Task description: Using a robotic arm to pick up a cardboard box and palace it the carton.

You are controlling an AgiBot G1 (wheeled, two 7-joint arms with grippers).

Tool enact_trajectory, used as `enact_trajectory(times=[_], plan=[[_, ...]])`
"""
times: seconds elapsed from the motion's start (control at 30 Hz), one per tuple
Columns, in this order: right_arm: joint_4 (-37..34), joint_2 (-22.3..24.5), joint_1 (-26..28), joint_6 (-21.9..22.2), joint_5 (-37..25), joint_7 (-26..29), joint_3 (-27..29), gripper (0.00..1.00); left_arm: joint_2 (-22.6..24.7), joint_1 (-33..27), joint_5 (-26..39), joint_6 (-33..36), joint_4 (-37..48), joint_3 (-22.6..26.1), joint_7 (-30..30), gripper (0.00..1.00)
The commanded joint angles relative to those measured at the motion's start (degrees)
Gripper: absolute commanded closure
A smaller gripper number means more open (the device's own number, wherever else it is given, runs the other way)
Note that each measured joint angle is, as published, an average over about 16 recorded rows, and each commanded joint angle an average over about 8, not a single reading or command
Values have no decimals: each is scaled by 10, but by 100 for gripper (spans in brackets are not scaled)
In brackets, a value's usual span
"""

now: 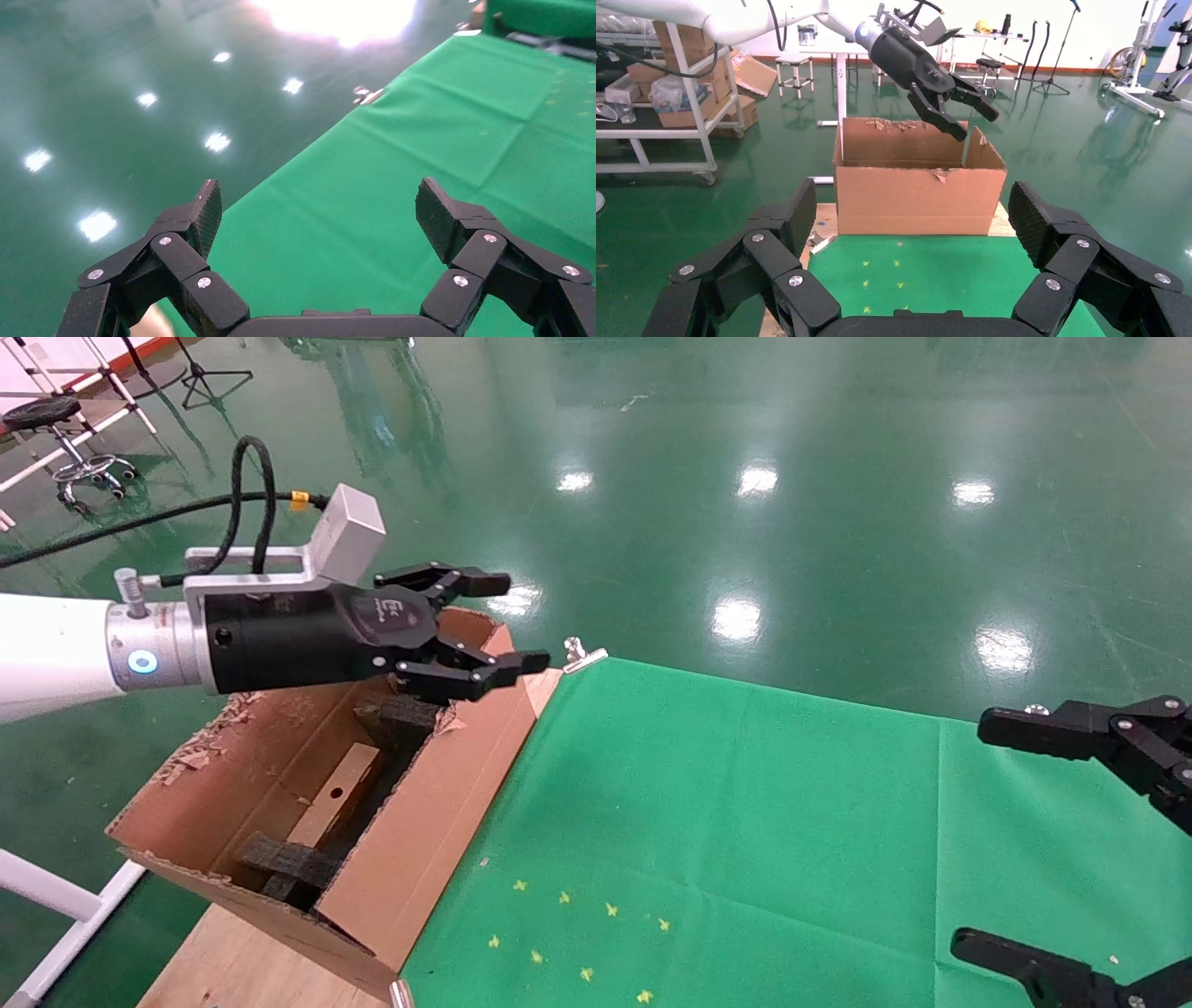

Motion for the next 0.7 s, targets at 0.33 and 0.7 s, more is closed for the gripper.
enact_trajectory(times=[0.33,0.7], plan=[[0,0,0,0,0,0,0,0,0,60,-81,17,-95,-19,2,0],[0,0,0,0,0,0,-1,0,0,123,-166,35,-196,-39,5,0]])
